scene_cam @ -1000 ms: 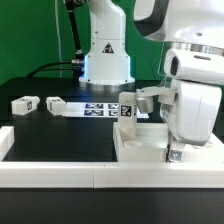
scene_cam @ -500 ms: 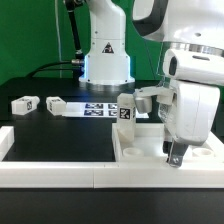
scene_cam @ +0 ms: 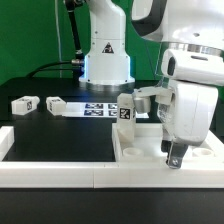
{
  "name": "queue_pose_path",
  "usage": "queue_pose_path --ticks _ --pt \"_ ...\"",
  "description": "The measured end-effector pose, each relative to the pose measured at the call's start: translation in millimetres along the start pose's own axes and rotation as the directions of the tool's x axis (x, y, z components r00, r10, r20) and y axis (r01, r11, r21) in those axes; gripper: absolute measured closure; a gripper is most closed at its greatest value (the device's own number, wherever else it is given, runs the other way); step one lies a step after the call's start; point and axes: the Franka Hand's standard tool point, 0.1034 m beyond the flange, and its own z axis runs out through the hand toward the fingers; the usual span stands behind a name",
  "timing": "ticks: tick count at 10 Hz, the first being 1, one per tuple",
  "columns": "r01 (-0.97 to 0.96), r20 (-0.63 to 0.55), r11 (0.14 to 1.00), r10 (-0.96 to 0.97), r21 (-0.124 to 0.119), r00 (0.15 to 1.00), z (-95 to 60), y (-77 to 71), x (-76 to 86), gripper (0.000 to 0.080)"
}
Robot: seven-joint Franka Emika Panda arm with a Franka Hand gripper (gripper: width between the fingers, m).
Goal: Assemble square table
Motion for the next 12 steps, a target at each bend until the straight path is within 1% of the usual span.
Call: queue_pose_path --ticks 2,3,4,5,6,7,8,9,10,12 --pt "-0.001 0.000 1.000 0.001 0.000 1.000 0.0 0.1 -0.6 0.0150" --pt "-0.003 0.002 1.000 0.003 -0.002 1.000 -2.9 1.8 -2.8 0.0150" --pt "-0.014 0.008 1.000 0.014 -0.005 1.000 -20.9 3.6 -11.9 0.0150" --pt "-0.023 0.024 1.000 0.022 0.018 0.999 -38.5 -1.4 -27.8 0.0150" --pt "-0.048 0.045 0.998 0.046 0.051 0.998 -56.2 -4.3 -46.2 0.0150" --pt "-0.069 0.060 0.995 0.064 0.070 0.996 -69.4 -3.2 -58.7 0.0150" --pt "-0.104 0.059 0.993 0.101 0.056 0.993 -75.5 2.7 -62.3 0.0150" --pt "-0.106 0.060 0.993 0.103 0.059 0.993 -73.7 1.2 -61.9 0.0150" --pt "-0.156 0.062 0.986 0.152 0.058 0.986 -73.3 1.0 -61.7 0.0150" --pt "-0.321 0.071 0.946 0.317 0.047 0.946 -73.1 0.5 -62.0 0.0150"
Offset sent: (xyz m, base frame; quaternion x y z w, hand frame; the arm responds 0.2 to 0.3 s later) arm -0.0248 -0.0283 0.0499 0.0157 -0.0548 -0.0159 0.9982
